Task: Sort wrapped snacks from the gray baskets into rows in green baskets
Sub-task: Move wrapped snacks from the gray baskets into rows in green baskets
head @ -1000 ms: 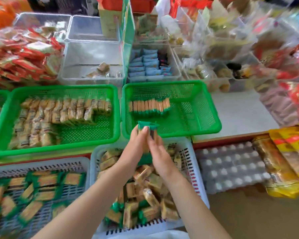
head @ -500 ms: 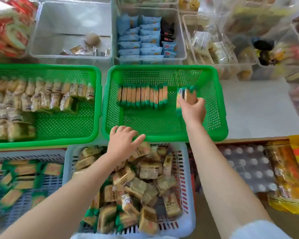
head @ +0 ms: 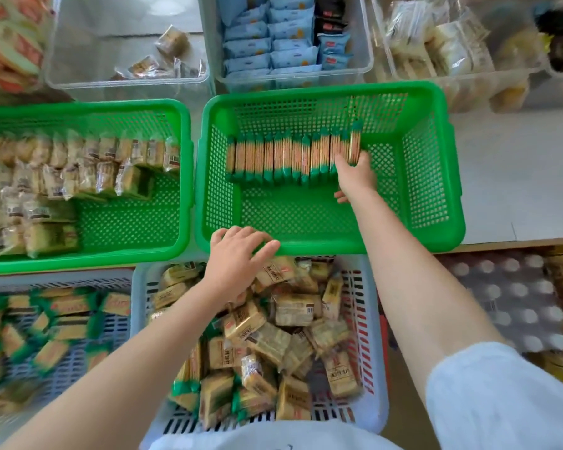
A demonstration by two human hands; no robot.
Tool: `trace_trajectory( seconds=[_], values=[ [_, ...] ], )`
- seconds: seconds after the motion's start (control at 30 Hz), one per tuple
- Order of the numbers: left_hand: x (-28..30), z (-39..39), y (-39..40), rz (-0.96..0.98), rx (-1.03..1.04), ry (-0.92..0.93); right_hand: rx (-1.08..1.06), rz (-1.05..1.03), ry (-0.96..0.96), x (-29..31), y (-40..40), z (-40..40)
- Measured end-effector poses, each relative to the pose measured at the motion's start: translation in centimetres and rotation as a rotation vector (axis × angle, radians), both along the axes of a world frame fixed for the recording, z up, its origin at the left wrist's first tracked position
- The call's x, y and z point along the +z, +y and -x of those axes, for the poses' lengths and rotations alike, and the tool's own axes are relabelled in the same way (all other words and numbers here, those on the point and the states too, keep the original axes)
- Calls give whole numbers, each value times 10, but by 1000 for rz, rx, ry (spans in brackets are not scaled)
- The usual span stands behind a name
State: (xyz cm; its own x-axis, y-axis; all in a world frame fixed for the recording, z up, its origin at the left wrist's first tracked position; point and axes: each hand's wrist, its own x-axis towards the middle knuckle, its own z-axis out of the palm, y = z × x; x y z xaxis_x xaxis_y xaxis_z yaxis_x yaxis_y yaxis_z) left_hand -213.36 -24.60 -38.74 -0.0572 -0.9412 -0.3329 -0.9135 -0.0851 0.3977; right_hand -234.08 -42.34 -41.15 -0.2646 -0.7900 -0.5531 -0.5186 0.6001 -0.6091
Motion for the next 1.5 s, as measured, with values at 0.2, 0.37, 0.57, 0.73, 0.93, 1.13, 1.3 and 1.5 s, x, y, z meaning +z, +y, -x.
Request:
trace_trajectory(
  seconds=[0.2, 0.37, 0.57, 0.73, 0.93, 1.13, 1.3, 1.5],
  values=[
    [6, -1, -2, -65, -14, 6, -4, -76, -77, 3, 13, 10],
    [18, -5, -1, -113, 36, 112, -9, -20, -124, 13, 26, 23],
    [42, -13, 44, 218, 151, 198, -8, 227, -306, 71, 88, 14],
    [23, -27, 118, 132, 122, 121, 126, 209, -459, 86, 211, 9],
    [-7, -37, 166, -147, -16, -16, 232, -96, -14, 2, 291, 12],
    [-10, -43, 169, -158, -39, -12, 419, -231, 315, -11, 282, -16],
    [-7, -35, 162, -215, -19, -17, 444, -235, 403, -15, 277, -21],
    [-15, -14, 137, -342, 113, 72, 346, -130, 309, -19, 286, -11]
  ],
)
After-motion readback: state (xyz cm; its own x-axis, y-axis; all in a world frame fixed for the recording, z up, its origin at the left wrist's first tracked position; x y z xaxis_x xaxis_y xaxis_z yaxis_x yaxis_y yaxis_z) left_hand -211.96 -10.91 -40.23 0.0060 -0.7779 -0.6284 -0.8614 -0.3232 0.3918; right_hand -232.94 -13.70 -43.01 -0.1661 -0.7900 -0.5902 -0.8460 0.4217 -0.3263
